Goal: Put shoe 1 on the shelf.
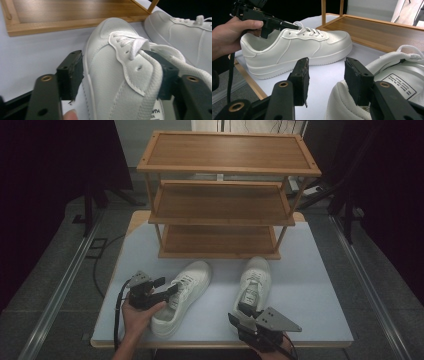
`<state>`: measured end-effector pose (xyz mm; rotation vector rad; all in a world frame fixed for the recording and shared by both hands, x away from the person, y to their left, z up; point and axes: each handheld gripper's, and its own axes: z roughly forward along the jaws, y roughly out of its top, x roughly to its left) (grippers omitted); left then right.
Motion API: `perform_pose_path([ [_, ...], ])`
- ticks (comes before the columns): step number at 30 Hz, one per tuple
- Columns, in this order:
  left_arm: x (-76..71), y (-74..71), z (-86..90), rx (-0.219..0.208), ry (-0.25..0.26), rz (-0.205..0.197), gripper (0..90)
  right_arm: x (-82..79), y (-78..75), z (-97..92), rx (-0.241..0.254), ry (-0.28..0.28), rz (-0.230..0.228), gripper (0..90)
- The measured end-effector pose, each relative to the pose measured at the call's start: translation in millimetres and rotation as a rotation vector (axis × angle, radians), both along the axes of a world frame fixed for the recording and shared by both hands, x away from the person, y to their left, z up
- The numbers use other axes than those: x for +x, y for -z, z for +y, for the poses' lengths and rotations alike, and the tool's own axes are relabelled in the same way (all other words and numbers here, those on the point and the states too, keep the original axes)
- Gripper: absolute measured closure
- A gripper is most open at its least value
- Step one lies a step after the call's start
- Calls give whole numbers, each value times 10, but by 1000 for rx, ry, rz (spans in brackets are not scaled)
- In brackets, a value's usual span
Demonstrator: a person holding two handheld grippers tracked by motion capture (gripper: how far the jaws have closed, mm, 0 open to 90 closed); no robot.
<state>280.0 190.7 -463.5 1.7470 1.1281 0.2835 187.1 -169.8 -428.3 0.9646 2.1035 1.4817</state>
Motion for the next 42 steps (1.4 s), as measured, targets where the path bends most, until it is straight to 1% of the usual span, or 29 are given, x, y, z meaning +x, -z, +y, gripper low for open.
perform_pose_path([
  [1,-1,0,-1,-1,9,-4,371,0,0,0,0,0,0,544],
  [2,-3,2,5,-16,35,-2,437,0,1,0,0,1,0,544],
  [3,-3,2,5,-16,35,-2,469,0,1,0,0,1,0,544],
  [4,0,8,14,-34,51,3,469,-2,-1,-1,1,2,-3,544],
  [7,-4,20,35,-66,79,13,560,-14,-11,-7,2,6,-13,544],
  [10,-6,30,45,-75,86,11,578,-15,-14,-12,2,8,-14,544],
  [12,-4,44,66,-93,89,11,587,-13,-16,-19,3,12,-14,544],
  [13,-5,50,75,-102,88,11,593,-11,-14,-22,4,11,-14,544],
  [14,-24,53,75,-102,78,-4,623,-8,-11,-24,5,13,-13,544],
  [15,-24,53,75,-102,78,-4,632,-8,-11,-24,5,13,-13,544],
  [18,-59,54,54,-67,70,-14,644,-9,-7,-18,4,13,-12,544],
  [19,-59,58,52,-62,69,-13,644,-12,-7,-16,4,11,-13,544],
  [20,-52,72,53,-67,62,-5,638,-16,-11,-14,4,11,-14,544],
  [21,-52,72,53,-67,62,-5,639,-16,-11,-14,4,11,-14,544],
  [23,-54,71,46,-61,54,-5,663,-15,-17,-21,9,11,-14,544],
  [24,-60,66,38,-50,48,-16,663,-16,-20,-24,10,13,-17,544],
  [25,-67,62,37,-47,41,-24,692,-15,-21,-28,12,14,-18,544],
  [26,-74,62,40,-52,33,-33,720,-13,-21,-30,12,16,-18,544],
  [27,-72,66,44,-66,33,-27,737,-8,-19,-32,12,16,-17,544],
  [28,-61,79,66,-96,31,-19,757,2,-8,-35,13,15,-13,544],
  [29,-58,85,76,-108,31,-16,766,9,-1,-37,12,17,-10,544],
  [30,-58,85,76,-108,31,-16,772,9,-1,-37,12,17,-10,544],
  [32,-55,93,93,-121,29,-14,779,22,11,-44,11,18,-5,544],
  [35,-60,92,94,-120,27,-19,794,31,29,-50,14,23,2,544],
  [36,-65,89,86,-114,22,-24,801,29,36,-50,13,25,1,544],
  [40,-81,79,82,-109,17,-25,810,32,43,-50,14,25,1,544],
  [42,-86,64,96,-112,23,-23,811,35,44,-53,14,28,1,544],
])
